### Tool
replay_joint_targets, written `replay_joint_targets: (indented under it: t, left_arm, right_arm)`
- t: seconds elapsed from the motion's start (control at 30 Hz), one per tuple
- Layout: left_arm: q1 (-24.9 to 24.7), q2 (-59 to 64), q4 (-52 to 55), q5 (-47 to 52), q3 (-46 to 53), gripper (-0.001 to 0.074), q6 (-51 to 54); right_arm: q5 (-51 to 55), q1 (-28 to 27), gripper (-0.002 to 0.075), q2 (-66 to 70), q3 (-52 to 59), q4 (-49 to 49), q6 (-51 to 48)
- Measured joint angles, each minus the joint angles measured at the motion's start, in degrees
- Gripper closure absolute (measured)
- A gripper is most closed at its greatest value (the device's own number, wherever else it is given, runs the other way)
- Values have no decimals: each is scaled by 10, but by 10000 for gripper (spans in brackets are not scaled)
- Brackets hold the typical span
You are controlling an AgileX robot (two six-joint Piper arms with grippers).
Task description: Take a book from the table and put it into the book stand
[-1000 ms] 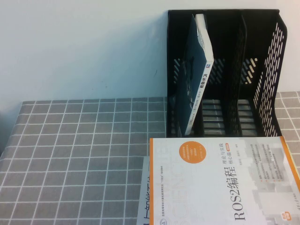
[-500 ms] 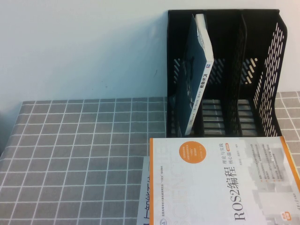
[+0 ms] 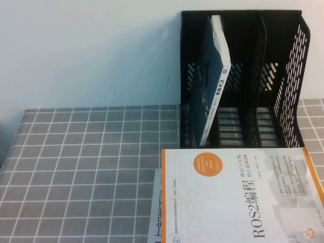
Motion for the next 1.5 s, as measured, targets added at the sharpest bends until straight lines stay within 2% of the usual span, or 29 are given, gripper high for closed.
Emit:
replay_joint_targets:
  t: [0.2,0.3,0.37,0.5,0.57,0.63,0.77,0.87,1.1,1.23,1.3,1.5]
  left_arm:
    - [0,0,1,-132,0,738,19]
    - [0,-1,0,-185,0,738,19]
    - [0,-1,0,-207,0,738,22]
    - [0,-2,-20,-210,0,738,0]
    - [0,-2,-50,-157,-9,738,-30]
    - [0,-2,-81,-40,-41,738,-41]
    - [0,21,-89,143,-137,738,-31]
    - [0,71,-67,245,-207,738,-18]
    - [0,245,-63,502,-337,738,24]
    - [0,330,-127,549,-373,738,26]
    - [0,368,-189,552,-376,738,42]
    - [0,455,-427,555,-377,738,249]
  right_arm:
    - [-112,0,729,0,0,1,7]
    - [-149,0,729,0,0,2,71]
    - [-174,0,729,0,0,9,101]
    - [-187,0,729,-1,0,21,89]
    - [-188,0,729,-1,0,25,86]
    - [-158,0,729,-1,-3,26,94]
    - [38,0,729,-1,-83,26,125]
    - [161,0,729,11,-151,26,101]
    - [310,0,729,106,-265,26,73]
    - [422,0,729,186,-317,30,61]
    - [473,0,729,233,-336,51,19]
    - [519,0,729,379,-353,206,-127]
